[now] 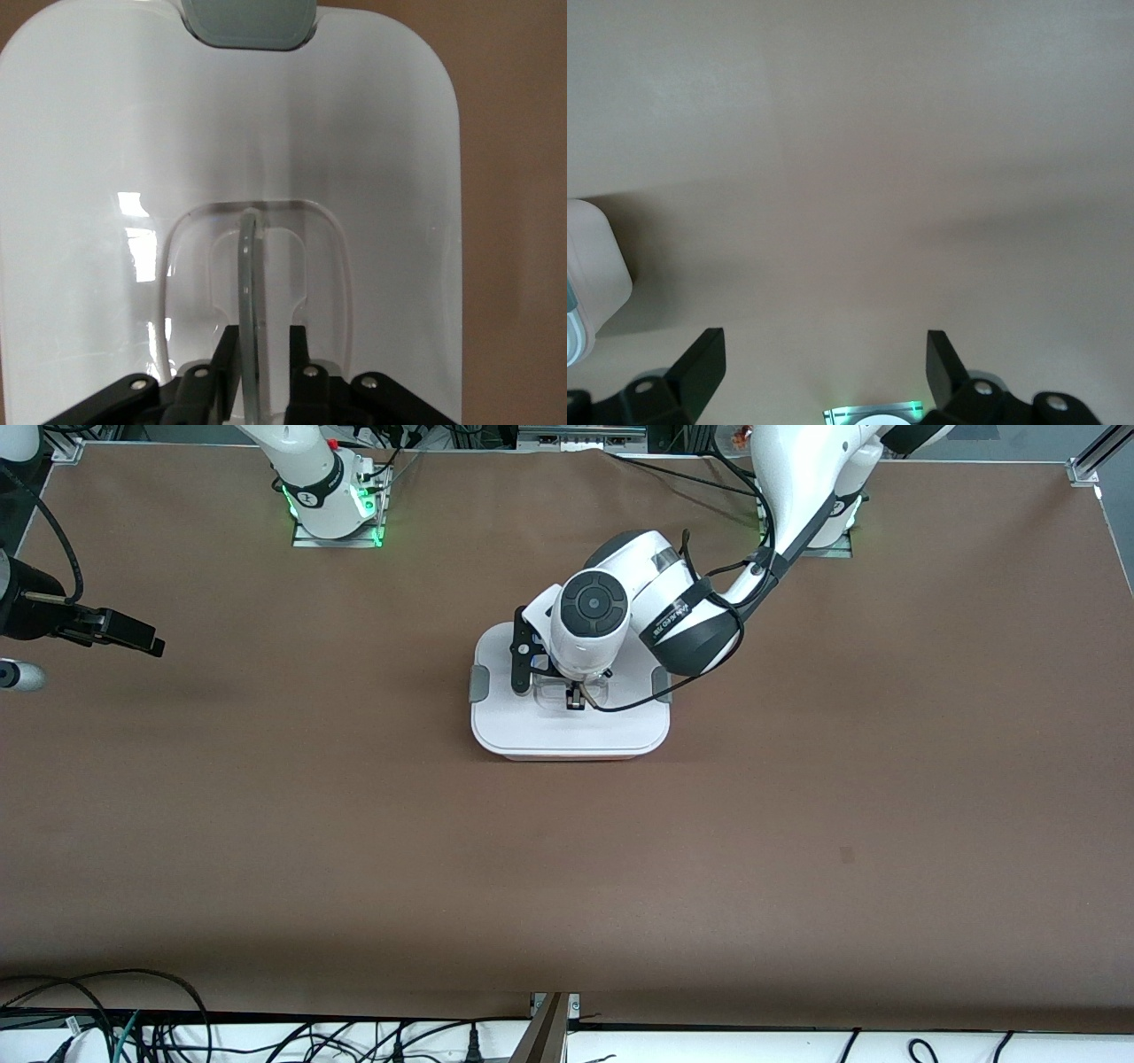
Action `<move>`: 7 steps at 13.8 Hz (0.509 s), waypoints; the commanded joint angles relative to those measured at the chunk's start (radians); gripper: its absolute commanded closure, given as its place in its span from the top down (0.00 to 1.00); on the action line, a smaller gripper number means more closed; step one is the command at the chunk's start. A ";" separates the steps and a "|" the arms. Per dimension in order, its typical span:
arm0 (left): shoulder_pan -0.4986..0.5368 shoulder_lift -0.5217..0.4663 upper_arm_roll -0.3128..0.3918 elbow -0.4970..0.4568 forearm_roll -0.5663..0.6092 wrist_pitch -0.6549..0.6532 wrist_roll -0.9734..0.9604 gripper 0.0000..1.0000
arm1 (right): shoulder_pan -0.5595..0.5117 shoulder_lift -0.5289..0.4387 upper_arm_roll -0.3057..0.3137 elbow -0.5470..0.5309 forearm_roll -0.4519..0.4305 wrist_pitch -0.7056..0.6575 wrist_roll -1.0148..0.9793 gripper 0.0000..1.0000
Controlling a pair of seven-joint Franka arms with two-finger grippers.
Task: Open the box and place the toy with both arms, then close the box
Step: 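Open the left gripper and release the lid handle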
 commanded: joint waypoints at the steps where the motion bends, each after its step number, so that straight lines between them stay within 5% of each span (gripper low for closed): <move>1: 0.017 -0.019 0.002 0.018 0.023 -0.030 -0.017 1.00 | 0.011 -0.002 -0.005 0.010 -0.010 -0.002 -0.011 1.00; 7: 0.210 -0.220 -0.001 0.029 0.006 -0.350 -0.162 1.00 | 0.014 -0.002 -0.004 0.010 -0.010 -0.002 -0.011 1.00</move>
